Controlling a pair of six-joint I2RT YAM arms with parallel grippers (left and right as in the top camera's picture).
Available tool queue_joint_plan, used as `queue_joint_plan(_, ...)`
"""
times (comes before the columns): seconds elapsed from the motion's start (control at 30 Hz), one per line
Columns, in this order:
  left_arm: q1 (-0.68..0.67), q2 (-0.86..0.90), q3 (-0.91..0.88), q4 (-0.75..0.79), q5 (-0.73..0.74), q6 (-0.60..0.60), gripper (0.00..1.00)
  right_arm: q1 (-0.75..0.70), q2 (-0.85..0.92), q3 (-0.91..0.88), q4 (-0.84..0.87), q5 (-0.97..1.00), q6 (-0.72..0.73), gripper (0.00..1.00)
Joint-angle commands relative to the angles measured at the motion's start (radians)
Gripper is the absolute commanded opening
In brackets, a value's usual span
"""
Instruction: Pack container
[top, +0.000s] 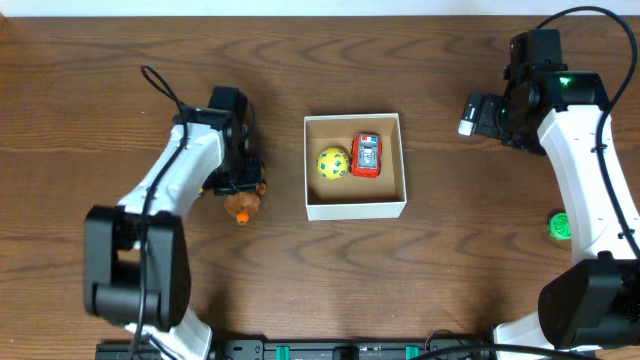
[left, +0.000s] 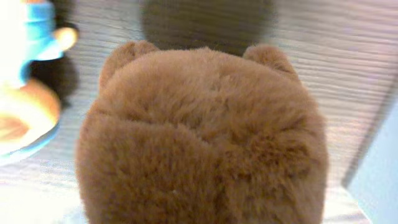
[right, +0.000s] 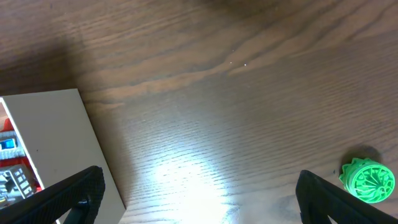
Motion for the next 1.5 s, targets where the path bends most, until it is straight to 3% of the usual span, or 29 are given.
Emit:
queue_joint_plan(0.0, -0.038, -0.127, 0.053, -0.024, -0.003, 0.02, 0.19, -0.002, 0.0, -0.008, -0.001, -0.003, -0.012, 0.99)
queue_joint_plan(0.2, -0.195, -0.315, 0.068, 0.027, -0.004, 0.141, 0.19, -0.002, 0.0, -0.008, -0.001, -0.003, -0.012, 0.99)
queue_joint_plan(0.3, -0.298, -0.361, 0.068, 0.101, -0.004, 0.267, 0.19, -0.002, 0.0, -0.008, -0.002, -0.003, -0.012, 0.99)
queue_joint_plan(0.57, -0.483, -0.289, 0.068, 0.256, -0.005, 0.517, 0.19, -0.002, 0.0, -0.008, -0.013, -0.003, -0.013, 0.99)
queue_joint_plan(1.1, -0.536, -0.018, 0.068, 0.293, -0.003, 0.529, 0.21, -0.002, 0.0, -0.008, -0.013, -0.003, -0.012, 0.99)
queue_joint_plan(1.13, -0.537, -0.017, 0.068, 0.286, -0.003, 0.529, 0.28, -0.002, 0.0, -0.008, -0.013, -0.003, -0.012, 0.99)
queue_joint_plan(1.3, -0.541, -0.017, 0.068, 0.263, -0.004, 0.529, 0.95, -0.002, 0.0, -0.008, -0.009, -0.003, -0.012, 0.99)
queue_joint_plan(1.47, -0.541, -0.028, 0.068, 0.254, -0.004, 0.495, 0.98, -0.002, 0.0, -0.008, -0.009, -0.003, -0.016, 0.99)
